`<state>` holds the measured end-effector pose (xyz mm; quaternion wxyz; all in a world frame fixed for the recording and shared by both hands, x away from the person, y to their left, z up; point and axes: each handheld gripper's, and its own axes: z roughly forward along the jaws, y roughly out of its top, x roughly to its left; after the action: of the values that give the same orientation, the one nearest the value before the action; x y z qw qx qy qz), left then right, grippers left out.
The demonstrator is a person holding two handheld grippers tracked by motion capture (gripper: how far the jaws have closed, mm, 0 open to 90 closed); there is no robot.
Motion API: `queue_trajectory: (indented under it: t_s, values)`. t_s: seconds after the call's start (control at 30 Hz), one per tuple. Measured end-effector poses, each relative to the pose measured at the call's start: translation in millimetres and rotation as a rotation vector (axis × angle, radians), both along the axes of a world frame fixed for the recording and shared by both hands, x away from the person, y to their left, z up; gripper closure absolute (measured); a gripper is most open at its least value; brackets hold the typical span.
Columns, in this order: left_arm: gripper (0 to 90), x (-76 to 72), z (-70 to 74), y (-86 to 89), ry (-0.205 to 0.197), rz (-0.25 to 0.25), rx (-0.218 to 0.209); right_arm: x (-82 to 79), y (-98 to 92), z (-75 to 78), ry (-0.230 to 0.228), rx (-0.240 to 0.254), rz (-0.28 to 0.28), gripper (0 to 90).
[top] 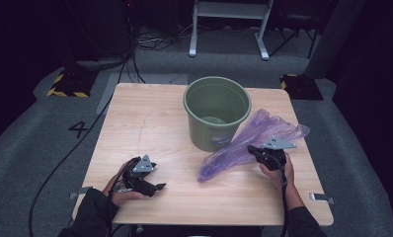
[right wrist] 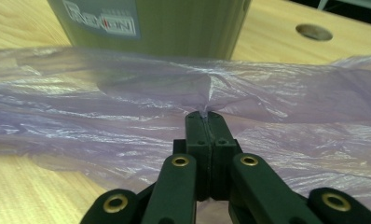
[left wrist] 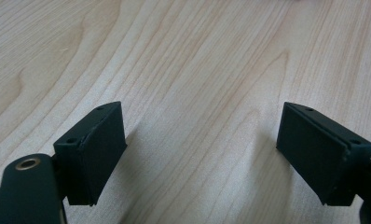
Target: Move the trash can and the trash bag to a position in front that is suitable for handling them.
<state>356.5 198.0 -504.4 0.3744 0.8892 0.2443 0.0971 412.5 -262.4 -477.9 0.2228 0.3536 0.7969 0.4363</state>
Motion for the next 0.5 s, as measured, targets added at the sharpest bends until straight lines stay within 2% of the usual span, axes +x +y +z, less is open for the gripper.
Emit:
queue_trajectory:
  t_s: [0.23, 0.5]
  values:
    - [14.9, -0.6, 0.0, -0.2, -0.001, 0.009, 0.001, -7.6, -5.4, 10.9, -0.047, 0.031, -0.001, 90.0]
    - [15.0, -0.1, 0.1, 0.0, 0.001, 0.004, 0.000, -9.8, -12.4, 19.9, -0.088, 0.091, 0.006, 90.0]
